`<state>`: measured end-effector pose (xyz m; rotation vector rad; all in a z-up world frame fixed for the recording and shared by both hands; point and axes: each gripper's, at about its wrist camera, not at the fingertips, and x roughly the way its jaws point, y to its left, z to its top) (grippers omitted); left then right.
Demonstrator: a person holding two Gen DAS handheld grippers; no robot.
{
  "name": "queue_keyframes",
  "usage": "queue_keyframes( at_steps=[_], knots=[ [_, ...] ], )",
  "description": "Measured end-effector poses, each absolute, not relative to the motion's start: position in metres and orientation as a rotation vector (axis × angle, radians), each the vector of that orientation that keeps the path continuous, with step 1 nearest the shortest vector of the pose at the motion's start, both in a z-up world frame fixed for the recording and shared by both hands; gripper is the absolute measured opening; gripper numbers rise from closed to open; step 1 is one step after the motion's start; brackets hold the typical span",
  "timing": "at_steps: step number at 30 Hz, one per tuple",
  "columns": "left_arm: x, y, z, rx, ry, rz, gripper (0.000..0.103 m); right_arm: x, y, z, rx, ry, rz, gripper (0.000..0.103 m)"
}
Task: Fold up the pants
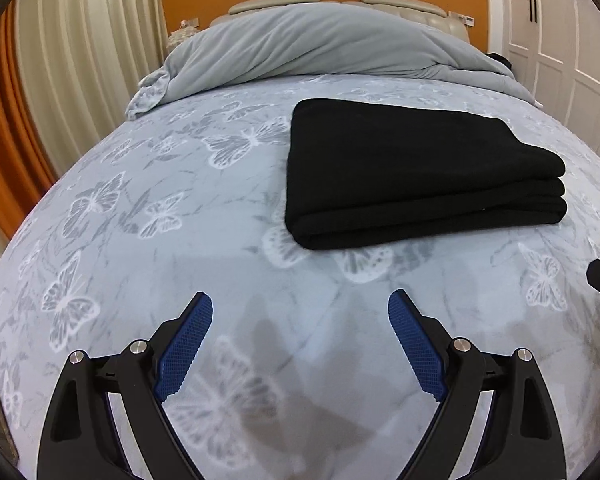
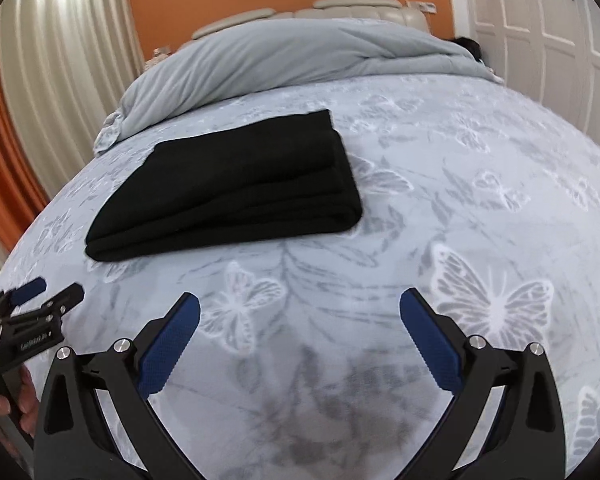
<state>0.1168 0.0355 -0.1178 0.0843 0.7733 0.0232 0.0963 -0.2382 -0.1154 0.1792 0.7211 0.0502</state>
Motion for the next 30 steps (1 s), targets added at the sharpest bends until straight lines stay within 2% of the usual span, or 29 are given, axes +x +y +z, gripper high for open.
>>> queue_keyframes(
  at_steps=[14, 30],
  knots=[
    [0.11, 0.034, -0.119, 0.08, 0.705, 0.07, 0.087, 0.088, -0.233, -0.12, 0.124, 0.704, -0.004, 0.098],
    [0.113, 0.039, -0.124, 0.057, 0.706, 0.076, 0.087, 0.089, -0.23, -0.123, 0.102, 0.713, -0.043, 0.098]
  ],
)
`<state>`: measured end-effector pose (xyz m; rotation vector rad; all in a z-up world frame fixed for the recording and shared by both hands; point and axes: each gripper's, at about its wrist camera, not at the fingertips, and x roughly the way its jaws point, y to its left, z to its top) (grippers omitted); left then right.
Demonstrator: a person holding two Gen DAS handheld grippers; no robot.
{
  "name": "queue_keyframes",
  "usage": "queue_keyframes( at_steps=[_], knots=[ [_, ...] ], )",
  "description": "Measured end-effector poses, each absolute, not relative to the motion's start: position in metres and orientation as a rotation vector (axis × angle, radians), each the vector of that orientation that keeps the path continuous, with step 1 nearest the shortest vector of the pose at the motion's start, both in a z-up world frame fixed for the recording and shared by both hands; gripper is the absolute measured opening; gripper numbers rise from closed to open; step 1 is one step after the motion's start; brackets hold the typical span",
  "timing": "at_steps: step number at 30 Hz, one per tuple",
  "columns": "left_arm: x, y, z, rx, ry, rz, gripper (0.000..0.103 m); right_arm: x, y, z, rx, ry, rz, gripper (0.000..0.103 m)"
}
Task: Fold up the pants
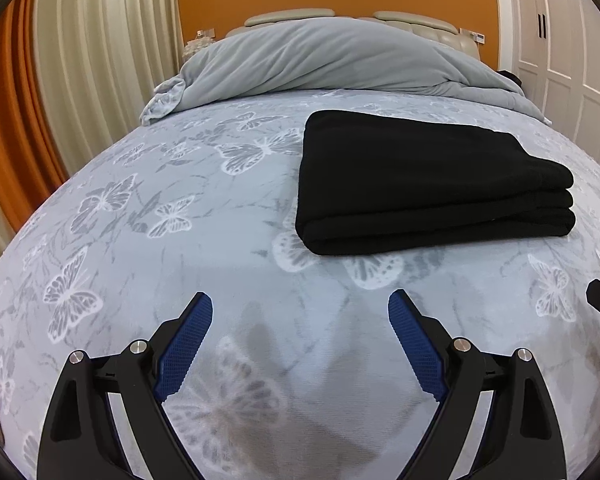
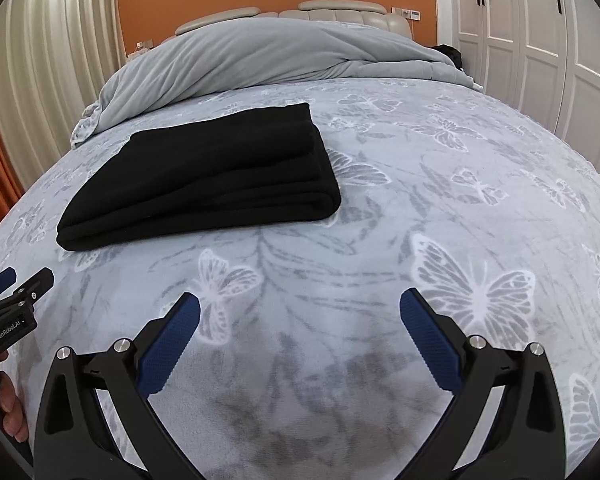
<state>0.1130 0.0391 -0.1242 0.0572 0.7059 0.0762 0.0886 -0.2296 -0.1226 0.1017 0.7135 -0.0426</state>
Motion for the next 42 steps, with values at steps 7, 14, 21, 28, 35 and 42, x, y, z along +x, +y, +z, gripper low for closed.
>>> queue_keyframes(
  at_steps=[7, 14, 21, 28, 35, 42],
  knots=[
    [0.114, 0.038, -0.123, 0.054, 0.702, 0.059, 0.087, 0.084, -0.223, -0.122, 0.08, 0.711, -0.04, 0.098],
    [0.114, 0.034, -0.122, 0.063, 0.692, 0.047, 0.087, 0.083, -0.219, -0.122, 0.064, 0.711, -0.042, 0.098],
    [0.111, 0.032, -0.119, 0.065, 0.677, 0.04, 0.087, 0.083, -0.219, -0.121, 0.056, 0.708, -0.041, 0.098],
    [0.109, 0.028, -0.117, 0.082, 0.665, 0.033, 0.087, 0.083, -0.218, -0.12, 0.055, 0.707, -0.042, 0.098],
    [0.11, 0.029, -0.116, 0.063, 0.668, 0.016, 0.087, 0.083, -0.217, -0.12, 0.057, 0.707, -0.044, 0.098],
    [0.117, 0.036, -0.116, -0.015, 0.71, -0.014, 0.092, 0.082, -0.217, -0.12, 0.053, 0.707, -0.045, 0.098]
  ],
)
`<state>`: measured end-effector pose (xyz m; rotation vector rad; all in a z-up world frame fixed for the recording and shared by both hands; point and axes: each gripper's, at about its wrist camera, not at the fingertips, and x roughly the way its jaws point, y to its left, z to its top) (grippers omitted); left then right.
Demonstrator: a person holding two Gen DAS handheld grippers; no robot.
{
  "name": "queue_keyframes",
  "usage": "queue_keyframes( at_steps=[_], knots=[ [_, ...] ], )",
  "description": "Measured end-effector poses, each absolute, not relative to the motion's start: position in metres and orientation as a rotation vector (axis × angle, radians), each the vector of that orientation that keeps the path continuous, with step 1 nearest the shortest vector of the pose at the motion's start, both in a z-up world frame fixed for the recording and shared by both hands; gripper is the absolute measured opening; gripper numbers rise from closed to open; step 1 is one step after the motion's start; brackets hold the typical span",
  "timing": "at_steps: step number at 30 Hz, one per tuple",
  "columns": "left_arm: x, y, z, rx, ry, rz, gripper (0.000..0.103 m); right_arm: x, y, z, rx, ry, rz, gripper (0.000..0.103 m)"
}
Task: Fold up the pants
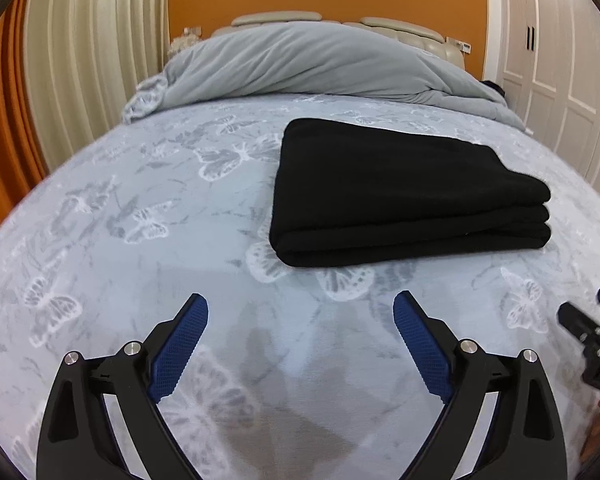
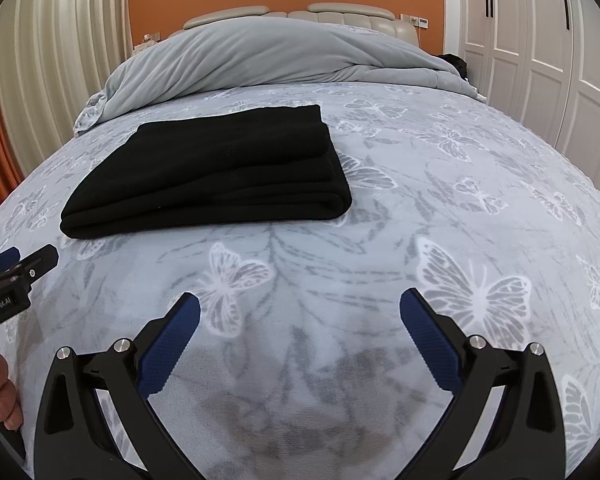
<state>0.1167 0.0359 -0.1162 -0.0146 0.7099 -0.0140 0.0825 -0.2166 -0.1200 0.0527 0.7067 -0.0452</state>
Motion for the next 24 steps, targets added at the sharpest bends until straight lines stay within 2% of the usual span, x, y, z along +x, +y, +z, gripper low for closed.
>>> queue_keyframes(
  at_steps=[5, 24],
  knots=[
    [0.118, 0.034, -0.119, -0.012, 0.731, 0.006, 0.092, 0.083, -0.216, -0.12, 0.045, 0.707, -0.043, 0.098],
    [0.103, 0.019, -0.113, 0.077, 0.634, 0.013, 0.092, 0.082, -0.215, -0.12, 0.048, 0.709, -0.045, 0.098]
  ],
)
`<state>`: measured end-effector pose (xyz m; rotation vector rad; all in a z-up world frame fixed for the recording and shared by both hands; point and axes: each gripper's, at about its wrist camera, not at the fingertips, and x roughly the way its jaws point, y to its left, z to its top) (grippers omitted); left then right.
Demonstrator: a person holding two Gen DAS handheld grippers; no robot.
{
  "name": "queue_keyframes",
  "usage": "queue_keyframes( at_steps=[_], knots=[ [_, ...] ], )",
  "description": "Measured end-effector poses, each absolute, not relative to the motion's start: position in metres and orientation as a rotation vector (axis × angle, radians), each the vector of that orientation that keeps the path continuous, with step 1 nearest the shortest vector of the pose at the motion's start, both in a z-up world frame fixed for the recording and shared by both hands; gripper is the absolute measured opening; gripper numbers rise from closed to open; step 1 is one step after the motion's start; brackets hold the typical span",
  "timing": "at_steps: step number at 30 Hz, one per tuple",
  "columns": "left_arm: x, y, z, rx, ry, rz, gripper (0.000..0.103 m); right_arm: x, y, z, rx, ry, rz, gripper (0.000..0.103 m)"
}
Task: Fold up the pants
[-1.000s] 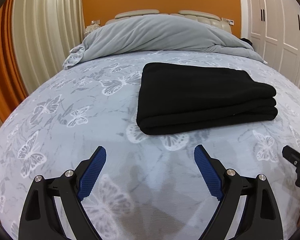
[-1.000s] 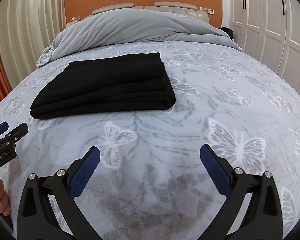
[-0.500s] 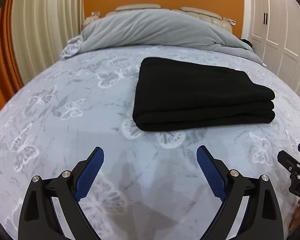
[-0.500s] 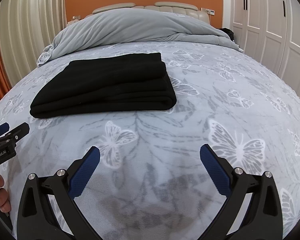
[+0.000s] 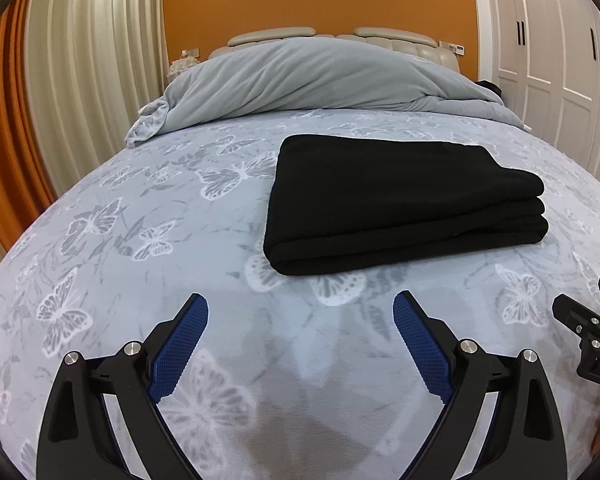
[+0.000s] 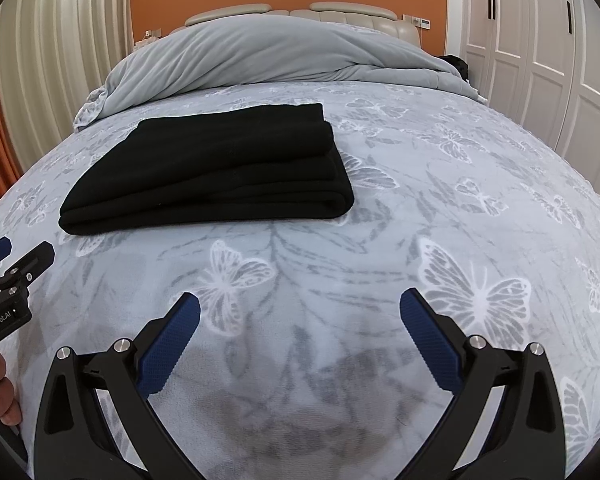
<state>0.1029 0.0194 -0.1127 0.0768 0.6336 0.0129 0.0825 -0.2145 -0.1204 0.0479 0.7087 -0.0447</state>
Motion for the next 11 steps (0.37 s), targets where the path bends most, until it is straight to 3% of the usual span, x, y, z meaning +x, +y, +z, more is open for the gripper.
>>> queue_keyframes(
  at_steps=[11],
  knots=[
    [0.1069, 0.0216, -0.1155, 0.062, 0.664, 0.032, 0.091, 0.0828, -0.2157, -0.1205, 0.043, 0.708, -0.043, 0.098]
  ],
)
